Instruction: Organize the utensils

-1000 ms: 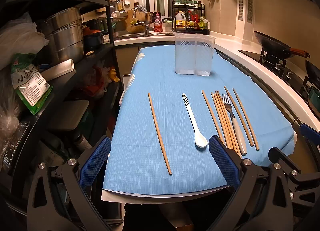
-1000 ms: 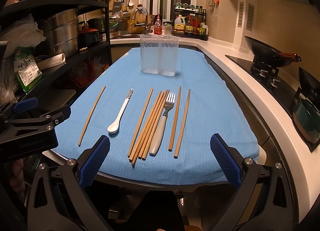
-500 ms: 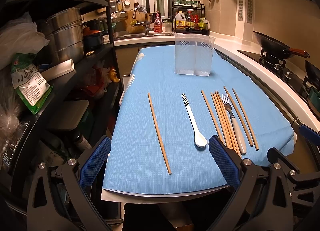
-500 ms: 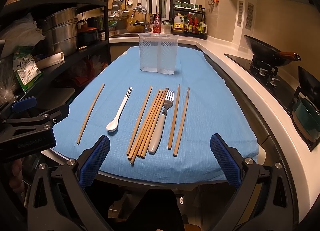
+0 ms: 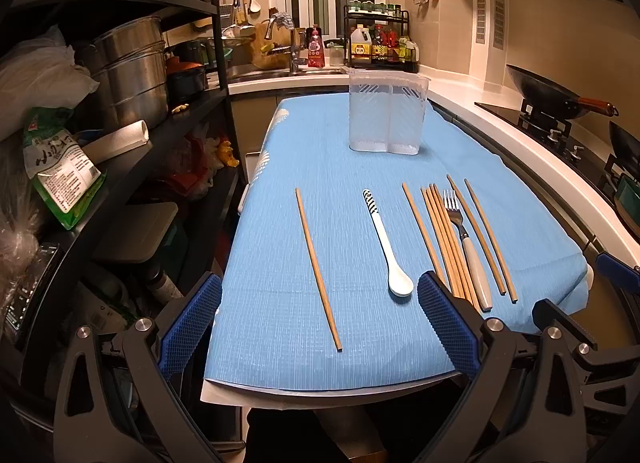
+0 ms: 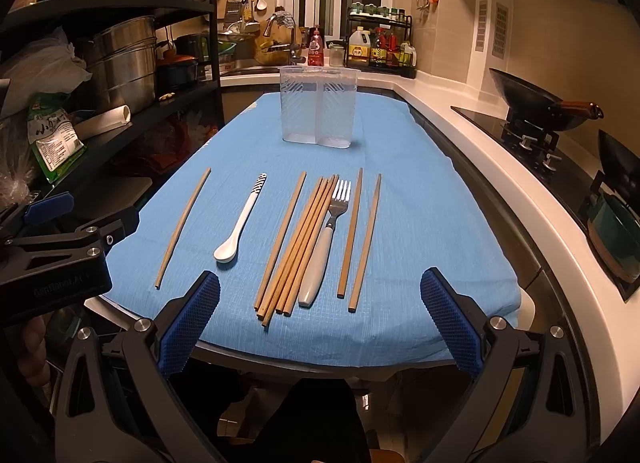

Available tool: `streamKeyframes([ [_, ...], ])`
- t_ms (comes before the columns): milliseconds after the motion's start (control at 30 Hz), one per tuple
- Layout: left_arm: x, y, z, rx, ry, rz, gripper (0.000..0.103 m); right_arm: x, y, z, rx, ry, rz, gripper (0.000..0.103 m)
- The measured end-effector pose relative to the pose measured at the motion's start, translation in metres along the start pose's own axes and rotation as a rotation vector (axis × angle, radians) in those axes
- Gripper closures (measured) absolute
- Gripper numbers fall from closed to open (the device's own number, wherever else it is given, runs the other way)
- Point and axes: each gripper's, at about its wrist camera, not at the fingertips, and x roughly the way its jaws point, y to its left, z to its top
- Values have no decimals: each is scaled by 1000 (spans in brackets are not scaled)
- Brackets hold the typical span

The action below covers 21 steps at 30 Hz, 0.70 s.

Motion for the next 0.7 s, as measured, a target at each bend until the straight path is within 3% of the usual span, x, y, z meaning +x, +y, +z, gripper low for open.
streamKeyframes([
  [700, 3, -5, -1, 3, 7, 0, 8, 4, 0, -3, -6, 8, -2, 5],
])
